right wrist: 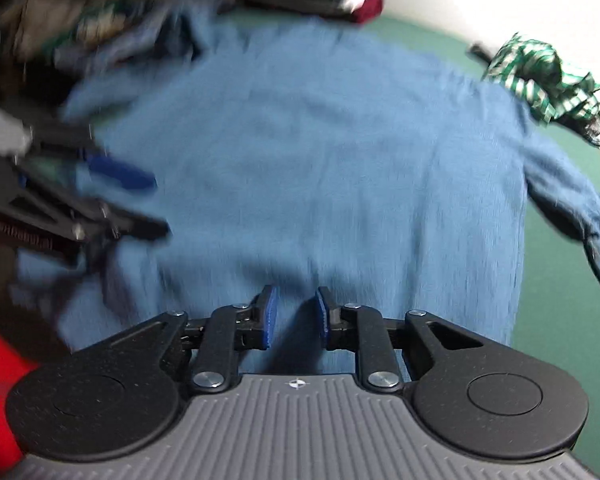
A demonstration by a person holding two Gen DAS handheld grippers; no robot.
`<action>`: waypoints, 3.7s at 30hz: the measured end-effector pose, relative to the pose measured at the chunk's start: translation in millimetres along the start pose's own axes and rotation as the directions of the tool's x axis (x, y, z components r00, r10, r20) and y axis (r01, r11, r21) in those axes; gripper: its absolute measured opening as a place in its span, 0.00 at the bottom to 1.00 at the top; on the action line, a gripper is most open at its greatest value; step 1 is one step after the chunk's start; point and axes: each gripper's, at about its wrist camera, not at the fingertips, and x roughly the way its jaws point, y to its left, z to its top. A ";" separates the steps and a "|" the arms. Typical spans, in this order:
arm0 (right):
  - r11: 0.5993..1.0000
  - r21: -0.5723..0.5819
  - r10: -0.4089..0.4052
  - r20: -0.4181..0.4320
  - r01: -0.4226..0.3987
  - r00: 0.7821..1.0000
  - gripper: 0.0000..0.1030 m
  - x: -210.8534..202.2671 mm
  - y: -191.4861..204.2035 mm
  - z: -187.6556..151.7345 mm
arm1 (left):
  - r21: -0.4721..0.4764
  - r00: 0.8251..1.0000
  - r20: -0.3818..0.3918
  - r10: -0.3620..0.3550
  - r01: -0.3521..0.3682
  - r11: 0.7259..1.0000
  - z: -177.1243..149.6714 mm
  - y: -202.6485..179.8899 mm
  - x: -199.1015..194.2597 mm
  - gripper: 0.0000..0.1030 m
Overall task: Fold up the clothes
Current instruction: 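Move both open grippers over the sweater toward its sleeve cuff, then grasp the blue sweater sleeve cuff with the right gripper and lift it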
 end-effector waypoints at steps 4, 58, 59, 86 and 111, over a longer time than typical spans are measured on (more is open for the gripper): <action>0.998 0.000 0.064 -0.071 -0.064 0.995 0.29 -21.4 -9.9 -14.7 | -0.017 1.000 -0.031 -0.005 0.005 1.000 -5.5 6.3 -15.4 0.54; 0.684 0.664 -0.417 0.017 0.302 0.909 0.37 -61.8 -266.0 -56.6 | 0.010 0.994 0.106 -0.011 0.010 1.000 273.1 -79.4 178.4 0.59; 0.662 0.670 -0.444 -0.009 0.335 0.896 0.39 -64.5 -271.7 -63.0 | 0.033 0.994 0.109 -0.030 0.027 0.999 270.2 -85.3 179.2 0.63; 0.635 0.752 -0.368 0.093 0.177 0.925 0.09 -65.9 -300.1 -64.4 | 0.164 0.987 0.072 -0.143 0.130 0.978 242.1 -121.1 182.1 0.89; 0.725 0.681 -0.326 0.207 0.103 0.923 0.08 -69.8 -273.2 -41.5 | 0.211 0.984 0.089 -0.151 0.129 0.969 225.3 -130.3 162.0 0.93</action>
